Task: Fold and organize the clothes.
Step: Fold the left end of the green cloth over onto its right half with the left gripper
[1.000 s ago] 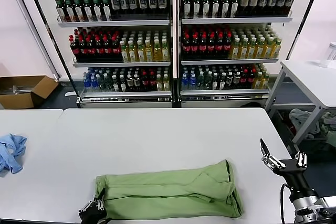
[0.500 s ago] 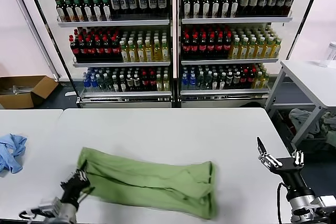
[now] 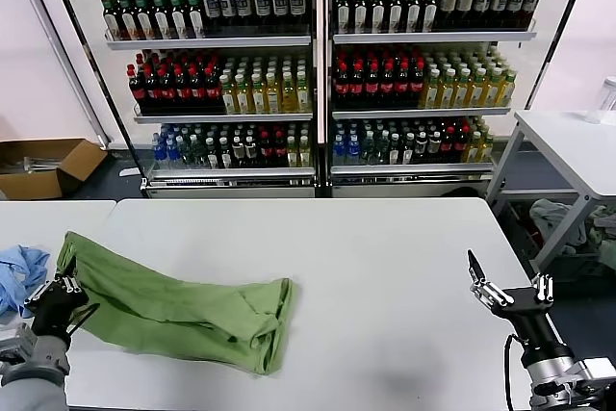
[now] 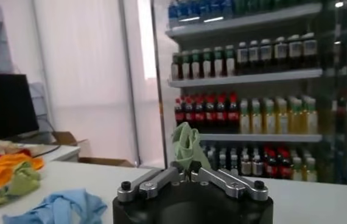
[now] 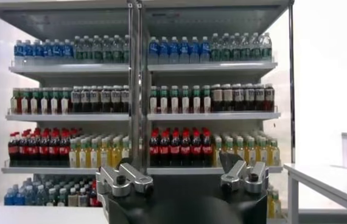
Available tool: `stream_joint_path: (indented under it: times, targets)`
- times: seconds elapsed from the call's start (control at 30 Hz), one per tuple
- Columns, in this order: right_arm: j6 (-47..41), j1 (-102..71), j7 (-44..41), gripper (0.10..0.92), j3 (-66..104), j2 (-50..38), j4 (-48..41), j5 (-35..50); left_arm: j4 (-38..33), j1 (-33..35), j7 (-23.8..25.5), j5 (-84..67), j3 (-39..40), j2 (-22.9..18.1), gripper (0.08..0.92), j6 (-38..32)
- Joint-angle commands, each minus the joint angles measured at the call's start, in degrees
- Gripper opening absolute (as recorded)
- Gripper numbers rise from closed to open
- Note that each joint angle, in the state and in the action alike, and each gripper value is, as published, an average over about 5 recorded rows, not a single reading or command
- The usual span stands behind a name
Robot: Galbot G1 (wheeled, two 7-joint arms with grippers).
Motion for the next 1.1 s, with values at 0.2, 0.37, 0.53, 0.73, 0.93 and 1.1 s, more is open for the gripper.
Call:
stream_joint_path:
  times: [0.2, 0.37, 0.53, 0.73, 0.93, 1.1]
  targets:
    - [-0.05, 0.26, 0.4, 0.823, -1.15, 1.1, -0.29, -1.22, -11.71, -1.75, 8.03, 9.65, 18.16, -1.54, 0.101, -3.45]
    - [-0.24, 0.62, 0.52, 0.823, -1.65, 1.3, -0.34, -1.52, -11.01, -4.53, 10.15, 12.29, 25.98, -2.09, 0.101, -2.23]
    - [-0.78, 1.65, 0.47, 0.823, -1.82, 1.2, -0.25, -1.48, -7.1, -10.18, 9.05, 16.24, 35.8, -3.97, 0.101, -0.19]
    - [-1.14, 1.57, 0.34, 0.823, -1.87, 1.31, -0.05, -1.52, -2.08, -16.04, 7.74, 18.21, 43.02, -6.27, 0.101, 2.76]
    - [-1.53, 1.68, 0.25, 0.823, -1.96, 1.63, -0.06, -1.48, 2.24, -19.0, 7.74, 19.49, 46.94, -7.25, 0.101, 3.03]
    - [-1.56, 2.19, 0.21, 0.823, -2.49, 1.71, -0.38, -1.56, 4.55, -20.09, 7.8, 20.99, 49.07, -8.12, 0.101, 3.03]
